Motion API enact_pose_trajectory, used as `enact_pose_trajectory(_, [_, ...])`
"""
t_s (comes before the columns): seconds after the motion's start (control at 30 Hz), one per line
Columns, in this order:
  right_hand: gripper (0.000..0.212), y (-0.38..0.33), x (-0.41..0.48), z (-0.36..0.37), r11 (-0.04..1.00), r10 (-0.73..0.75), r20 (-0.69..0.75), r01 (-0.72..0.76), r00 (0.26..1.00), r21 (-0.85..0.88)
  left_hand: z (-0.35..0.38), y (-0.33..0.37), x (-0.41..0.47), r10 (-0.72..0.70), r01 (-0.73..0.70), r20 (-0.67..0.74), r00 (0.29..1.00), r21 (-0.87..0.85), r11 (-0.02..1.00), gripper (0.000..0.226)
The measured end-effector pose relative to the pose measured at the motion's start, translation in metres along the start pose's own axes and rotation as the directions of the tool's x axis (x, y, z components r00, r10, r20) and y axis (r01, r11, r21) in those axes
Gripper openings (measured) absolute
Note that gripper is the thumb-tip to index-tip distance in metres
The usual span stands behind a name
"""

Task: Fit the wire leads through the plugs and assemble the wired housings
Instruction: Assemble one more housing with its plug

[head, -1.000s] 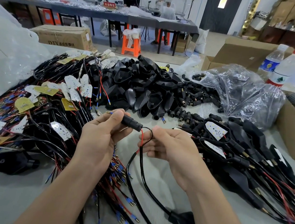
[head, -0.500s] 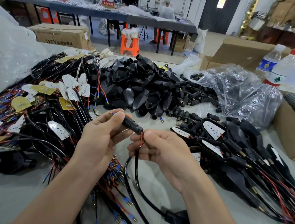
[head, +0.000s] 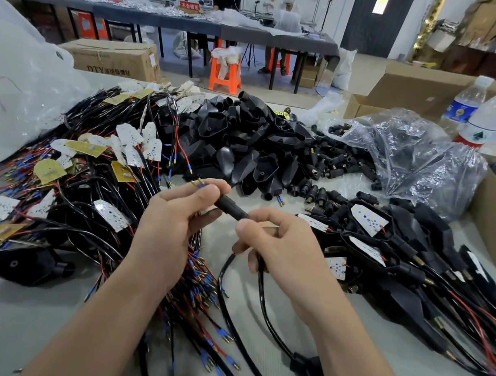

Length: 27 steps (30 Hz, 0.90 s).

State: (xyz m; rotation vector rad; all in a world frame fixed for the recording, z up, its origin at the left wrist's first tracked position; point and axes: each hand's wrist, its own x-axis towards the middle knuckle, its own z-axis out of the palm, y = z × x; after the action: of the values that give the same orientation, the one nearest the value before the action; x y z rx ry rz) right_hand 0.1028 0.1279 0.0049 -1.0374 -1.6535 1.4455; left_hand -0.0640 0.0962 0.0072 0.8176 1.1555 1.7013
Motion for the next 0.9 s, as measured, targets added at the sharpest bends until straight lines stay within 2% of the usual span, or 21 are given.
enact_pose_trajectory(0.1, [0.012,0.001,0.000,0.005,0.985,-0.032,0.041,0.039,0.999,-0.171,-0.002,0.001,-0.001,0.104,-0.115,0.079,0.991,0.140,0.984,0.009])
enact_pose_trajectory(0.17, [0.026,0.002,-0.002,0.008,0.974,-0.006,0.081,0.024,0.997,-0.224,-0.001,0.003,-0.001,0.077,-0.084,0.080,0.994,0.084,0.993,0.009])
enact_pose_trajectory(0.27, [0.035,0.001,-0.004,0.013,0.976,0.096,0.191,-0.055,0.977,-0.210,-0.005,0.006,0.002,0.036,-0.042,-0.076,0.996,-0.087,0.995,0.014])
enact_pose_trajectory(0.33, [0.038,-0.002,-0.006,0.016,0.971,0.146,0.233,-0.094,0.962,-0.221,-0.005,0.007,0.004,0.043,-0.061,-0.153,0.987,-0.113,0.992,0.016])
enact_pose_trajectory(0.4, [0.040,-0.006,-0.008,0.018,0.949,0.158,0.202,-0.092,0.966,-0.302,-0.002,0.006,0.002,0.063,-0.087,-0.189,0.980,-0.120,0.989,0.015])
enact_pose_trajectory(0.43, [0.041,-0.008,-0.009,0.018,0.905,0.139,0.145,-0.067,0.980,-0.419,0.000,0.005,0.001,0.062,-0.089,-0.203,0.977,-0.122,0.989,0.014])
enact_pose_trajectory(0.5, [0.044,-0.009,-0.011,0.020,0.691,0.007,0.021,0.010,1.000,-0.722,0.004,0.004,-0.001,0.010,-0.053,-0.237,0.971,-0.177,0.983,0.014])
enact_pose_trajectory(0.53, [0.045,-0.011,-0.013,0.022,0.610,-0.069,-0.009,0.034,0.998,-0.792,0.004,0.004,-0.001,-0.022,-0.037,-0.252,0.967,-0.225,0.974,0.016])
enact_pose_trajectory(0.57, [0.046,-0.011,-0.014,0.025,0.605,-0.120,-0.011,0.064,0.993,-0.794,0.003,0.005,0.000,-0.038,-0.034,-0.267,0.963,-0.260,0.965,0.019])
enact_pose_trajectory(0.63, [0.048,-0.007,-0.012,0.029,0.710,-0.122,0.019,0.100,0.992,-0.697,0.002,0.007,0.002,-0.025,-0.063,-0.295,0.955,-0.284,0.957,0.018])
enact_pose_trajectory(0.7, [0.047,-0.002,-0.008,0.028,0.831,-0.046,0.064,0.074,0.997,-0.551,0.003,0.007,0.004,-0.017,-0.078,-0.309,0.951,-0.291,0.953,0.017])
enact_pose_trajectory(0.77, [0.048,-0.001,-0.005,0.021,0.902,0.044,0.166,0.032,0.985,-0.431,0.003,0.005,0.003,-0.012,-0.077,-0.312,0.950,-0.273,0.959,0.016])
enact_pose_trajectory(0.83, [0.046,-0.004,-0.004,0.015,0.958,0.110,0.294,-0.022,0.950,-0.285,0.003,0.003,0.003,0.013,-0.088,-0.307,0.952,-0.232,0.969,0.015])
enact_pose_trajectory(0.9, [0.043,-0.005,-0.005,0.010,0.978,0.134,0.363,-0.063,0.922,-0.200,0.003,0.003,0.003,0.042,-0.106,-0.313,0.949,-0.191,0.976,0.014])
